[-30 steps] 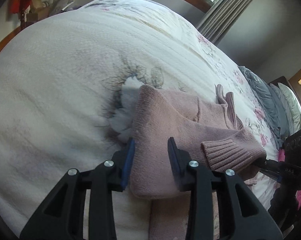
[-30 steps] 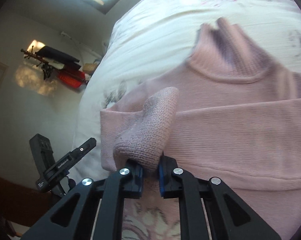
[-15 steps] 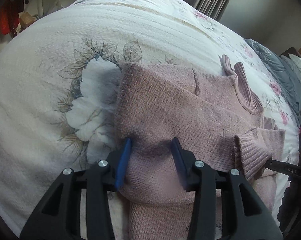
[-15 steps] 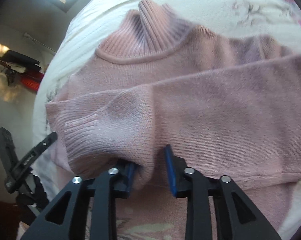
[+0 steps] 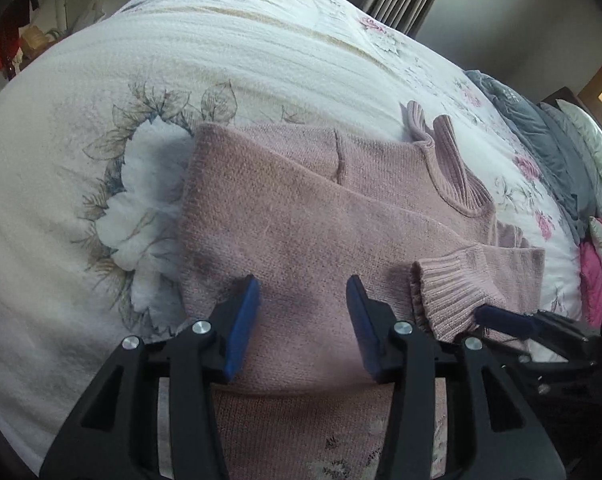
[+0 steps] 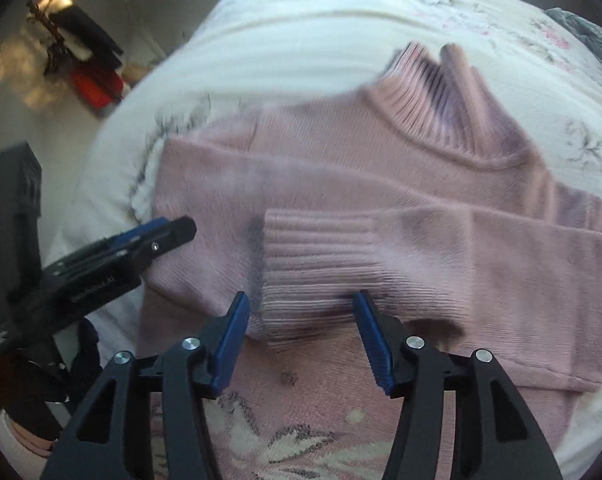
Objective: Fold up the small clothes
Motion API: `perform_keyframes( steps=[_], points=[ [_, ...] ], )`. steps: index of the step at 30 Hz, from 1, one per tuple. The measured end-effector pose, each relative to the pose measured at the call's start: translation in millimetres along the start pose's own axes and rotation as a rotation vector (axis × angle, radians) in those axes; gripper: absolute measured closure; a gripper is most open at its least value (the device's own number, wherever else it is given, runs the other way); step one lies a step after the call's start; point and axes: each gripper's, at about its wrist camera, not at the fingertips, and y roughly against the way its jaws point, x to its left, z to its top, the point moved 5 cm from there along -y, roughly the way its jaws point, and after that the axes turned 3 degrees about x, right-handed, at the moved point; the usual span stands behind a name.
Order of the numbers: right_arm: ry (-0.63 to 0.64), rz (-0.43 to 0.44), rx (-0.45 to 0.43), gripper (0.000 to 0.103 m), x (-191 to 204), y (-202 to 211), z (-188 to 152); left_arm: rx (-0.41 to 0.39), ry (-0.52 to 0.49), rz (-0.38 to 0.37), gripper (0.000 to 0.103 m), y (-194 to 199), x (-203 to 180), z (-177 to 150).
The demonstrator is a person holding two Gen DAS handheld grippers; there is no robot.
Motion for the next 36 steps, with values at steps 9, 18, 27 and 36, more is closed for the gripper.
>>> perform_keyframes(
  steps=[9, 18, 27, 36],
  points=[
    [0.065, -0.143, 0.014, 0.058, -1, -26, 2, 0.019, 0.003, -0.005, 0.057, -11, 4, -2],
    [-0.171, 0.111, -0.064, 0.096, -79, 39, -8, 0.011, -0.006, 0.02, 0.054, -14, 1, -3],
    [-0.304, 0.055, -0.081, 0.096, -166, 61, -27, 0.008, -0.048, 0.102, 0.048, -18, -13, -3],
    [-0.493, 0.25, -0.006, 0.064, -227, 26, -52, -0.014, -0.12, 0.084, 0.048, -16, -56, 0]
  ],
)
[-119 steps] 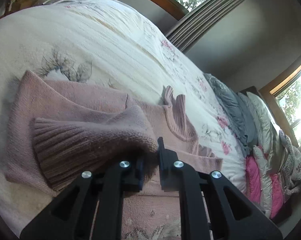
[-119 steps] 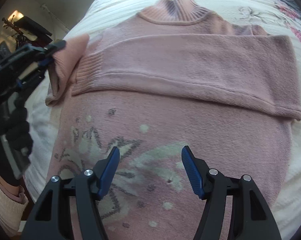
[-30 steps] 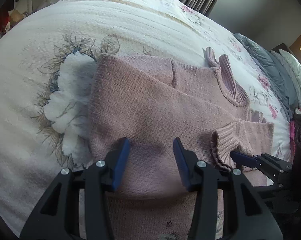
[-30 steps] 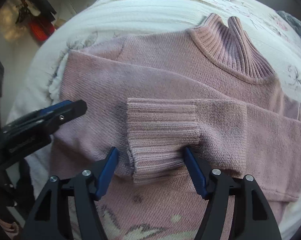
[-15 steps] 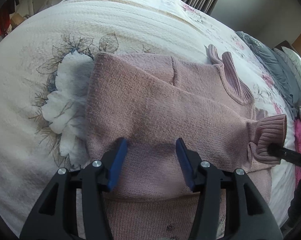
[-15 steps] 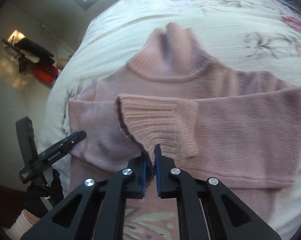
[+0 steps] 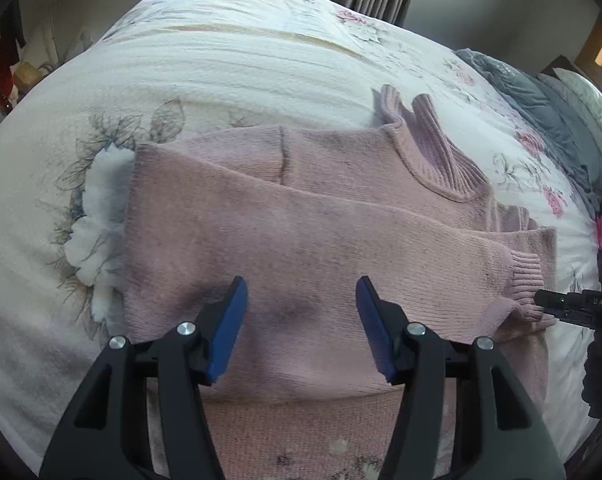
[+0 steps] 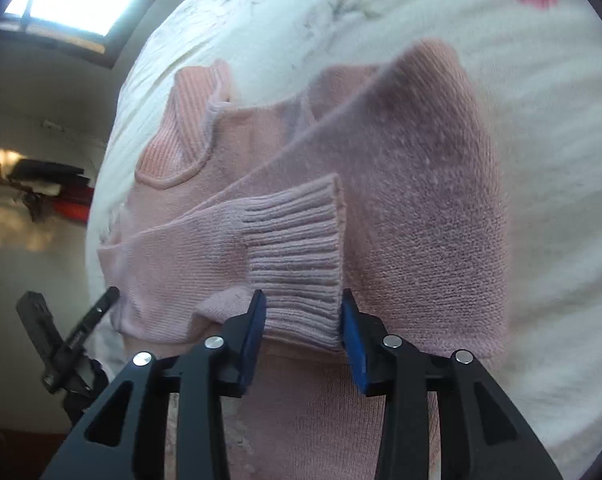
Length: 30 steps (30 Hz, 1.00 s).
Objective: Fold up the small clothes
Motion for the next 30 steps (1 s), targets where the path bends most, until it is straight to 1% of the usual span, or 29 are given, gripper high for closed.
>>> perform_keyframes(
  steps=[1, 2, 3, 4, 5, 7, 9, 11, 13, 15, 18, 21, 23, 24, 25, 26, 27, 28, 29, 30],
  points=[
    [-0.01, 0.021, 0.009, 0.066, -3, -4, 1, 0.005, -0.01, 0.001, 0.047, -3, -5, -1],
    [-0.015, 0.025, 0.009, 0.076, -4, -5, 1, 0.01, -0.018, 0.006, 0.047, -6, -9, -1],
    [-0.002, 0.026, 0.004, 0.083, -3, -5, 3, 0.013, -0.025, 0.013, 0.047, -9, -13, -2],
    [0.015, 0.021, -0.003, 0.094, -2, 0, 3, 0.011, -0.034, 0.023, 0.046, -11, -15, -3],
    [0.031, 0.021, -0.014, 0.096, 0, 5, 4, 0.009, -0.041, 0.032, 0.045, -13, -17, -4],
    [0.085, 0.008, -0.052, 0.097, 9, 18, 5, 0.01, -0.047, 0.04, 0.045, -14, -18, -6],
    [0.139, -0.047, -0.065, 0.097, 14, 28, 6, 0.013, -0.055, 0.039, 0.044, -14, -19, -7],
    [0.168, -0.085, -0.054, 0.097, 15, 28, 6, 0.016, -0.06, 0.034, 0.043, -14, -19, -8],
    [0.192, -0.146, -0.029, 0.097, 9, 21, 5, 0.022, -0.066, 0.032, 0.043, -16, -18, -10],
    [0.171, -0.163, 0.024, 0.097, -3, 7, 3, 0.025, -0.071, 0.03, 0.043, -18, -17, -11],
    [0.149, -0.139, 0.037, 0.096, -14, 0, -1, 0.026, -0.089, 0.032, 0.043, -20, -17, -12],
    [0.141, -0.093, 0.014, 0.09, -17, 10, -1, 0.033, -0.086, 0.02, 0.043, -20, -17, -11],
    [0.152, -0.124, -0.012, 0.081, -18, 22, 0, 0.044, -0.047, -0.009, 0.044, -14, -16, -6],
    [0.169, -0.16, -0.051, 0.077, -16, 33, 5, 0.043, -0.042, -0.027, 0.044, -10, -17, -1],
    [0.19, -0.183, -0.086, 0.072, -12, 42, 11, 0.03, -0.044, -0.042, 0.044, -5, -20, 5],
    [0.205, -0.182, -0.111, 0.067, -8, 50, 16, 0.014, -0.051, -0.052, 0.043, -1, -24, 12],
    [0.216, -0.154, -0.121, 0.065, 2, 53, 26, 0.001, -0.063, -0.064, 0.042, 2, -29, 24],
    [0.226, -0.116, -0.118, 0.059, 11, 54, 35, -0.003, -0.069, -0.078, 0.042, 2, -34, 34],
    [0.234, -0.087, -0.115, 0.056, 19, 54, 43, -0.007, -0.07, -0.095, 0.042, 0, -40, 50],
    [0.246, -0.061, -0.109, 0.055, 31, 49, 56, -0.01, -0.069, -0.102, 0.042, -3, -44, 64]
  ],
)
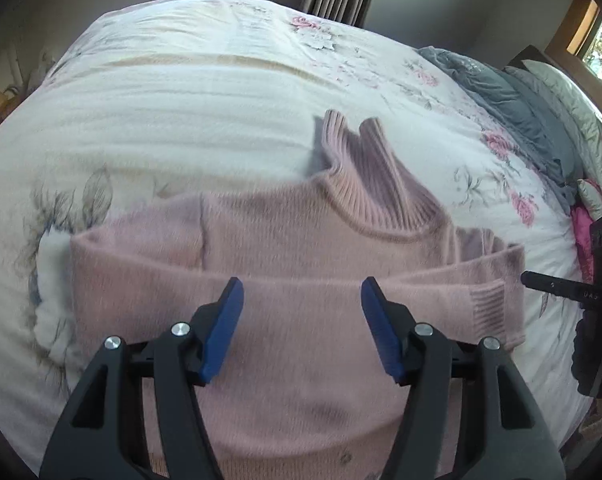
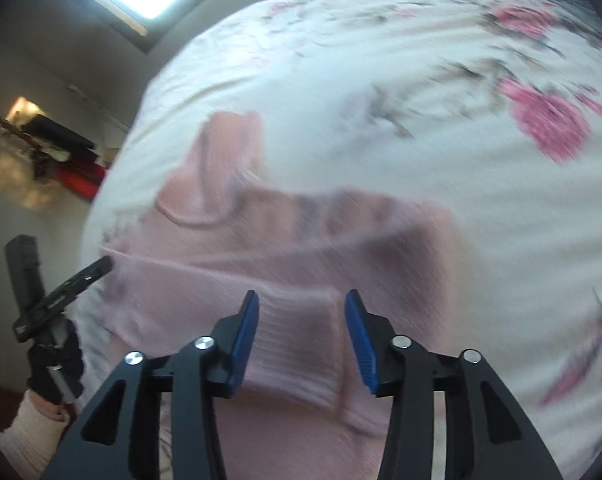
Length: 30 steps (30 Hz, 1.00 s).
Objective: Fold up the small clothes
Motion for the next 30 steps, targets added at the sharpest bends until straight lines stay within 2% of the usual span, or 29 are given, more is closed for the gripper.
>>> perform_keyframes(
  steps=[4, 6, 7, 8, 12, 14, 17, 20, 21, 22, 23, 24, 25, 26, 28, 30],
  points=[
    [0.03, 0.05, 0.024, 0.054, 23, -34, 53, -0.005, -0.033, 0.013, 0.042, -27, -12, 55],
    [0.023, 0.083, 0.045, 0.053, 27, -53, 79, 0.025, -0.04, -0.024, 0.042, -47, -16, 77],
    [0.028, 0.077, 0.056, 0.049, 29, -64, 91, 0.039, -0.047, -0.032, 0.042, -55, -17, 84],
    [0.033, 0.079, 0.069, 0.047, 32, -73, 98, 0.059, -0.055, -0.039, 0.042, -64, -19, 89],
    [0.036, 0.103, 0.127, 0.046, 45, -112, 122, 0.137, -0.075, -0.053, 0.042, -98, -21, 98],
    [0.049, 0.086, 0.146, 0.04, 50, -126, 129, 0.167, -0.072, -0.07, 0.041, -112, -21, 98],
    [0.042, 0.056, 0.165, 0.036, 50, -144, 135, 0.168, -0.079, -0.081, 0.037, -122, -22, 103],
    [0.014, 0.072, 0.166, 0.036, 49, -155, 142, 0.159, -0.074, -0.09, 0.037, -125, -23, 110],
    [0.015, 0.078, 0.161, 0.038, 50, -155, 144, 0.158, -0.073, -0.092, 0.037, -126, -25, 112],
    [0.02, 0.082, 0.157, 0.049, 52, -155, 145, 0.159, -0.074, -0.087, 0.038, -126, -27, 113],
    [0.026, 0.089, 0.152, 0.071, 54, -155, 146, 0.16, -0.075, -0.078, 0.047, -127, -29, 113],
    [0.027, 0.082, 0.152, 0.081, 55, -154, 146, 0.157, -0.077, -0.072, 0.055, -127, -29, 114],
    [0.029, 0.049, 0.144, 0.09, 54, -152, 146, 0.158, -0.079, -0.081, 0.075, -127, -31, 114],
    [0.034, 0.048, 0.135, 0.09, 55, -151, 147, 0.17, -0.073, -0.105, 0.094, -127, -32, 113],
    [0.042, 0.07, 0.105, 0.09, 57, -140, 144, 0.19, -0.036, -0.153, 0.094, -125, -33, 111],
    [0.05, 0.117, 0.066, 0.09, 60, -123, 138, 0.169, -0.023, -0.168, 0.095, -117, -32, 109]
  ],
)
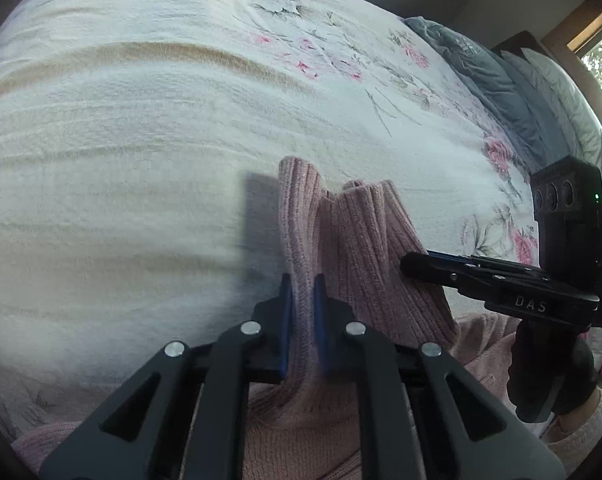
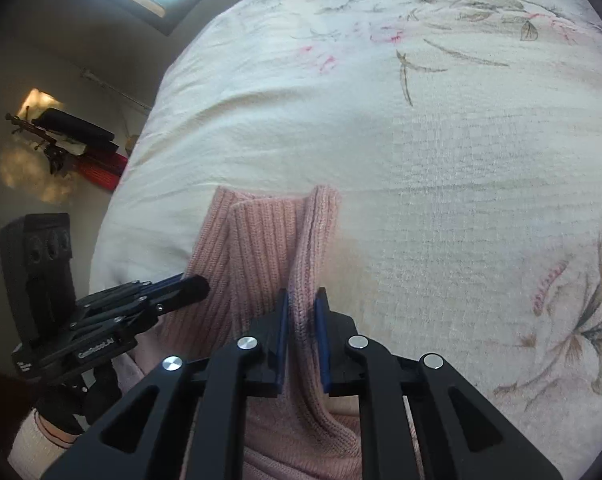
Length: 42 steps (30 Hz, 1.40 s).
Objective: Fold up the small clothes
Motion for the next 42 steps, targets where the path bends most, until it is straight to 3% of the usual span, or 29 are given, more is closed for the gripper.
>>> perform_keyframes(
  steps=[5, 10, 15, 19, 27, 31, 34, 37, 39, 40, 42],
  points=[
    [0.039, 0.086, -0.067, 0.091, 12, 43, -16, -0.085, 0.002, -0.078, 0.095, 36, -8, -13],
    [0.123, 0.122, -0.095, 0.091, 30, 76, -49, -0.174, -0.08, -0.11, 0.095, 78, -25, -45],
    [0.197, 0.08, -0.085, 0.091, 39, 90, -87, -0.222, -0.121, -0.111, 0.095, 100, -32, -82],
    [0.263, 0.065, -0.074, 0.091, 50, 95, -120, -0.23, -0.108, -0.119, 0.094, 104, -27, -113],
    [0.344, -0.028, 0.028, 0.091, 49, 75, -179, -0.16, -0.079, -0.109, 0.091, 94, -9, -170],
    [0.302, -0.03, 0.075, 0.086, 33, 74, -207, -0.101, -0.049, -0.091, 0.087, 93, 11, -202],
    [0.257, -0.02, 0.087, 0.077, 25, 80, -221, -0.076, 0.021, -0.136, 0.08, 102, 23, -217],
    [0.166, 0.072, 0.075, 0.067, 26, 86, -225, -0.091, 0.099, -0.203, 0.069, 111, 25, -215],
    [0.096, 0.137, 0.063, 0.061, 27, 85, -221, -0.09, 0.108, -0.227, 0.068, 109, 15, -212],
    [0.06, 0.168, 0.058, 0.059, 27, 81, -218, -0.079, 0.105, -0.233, 0.062, 105, 8, -209],
    [0.004, 0.182, 0.067, 0.057, 25, 71, -215, -0.054, 0.097, -0.233, 0.06, 95, -3, -205]
  ],
)
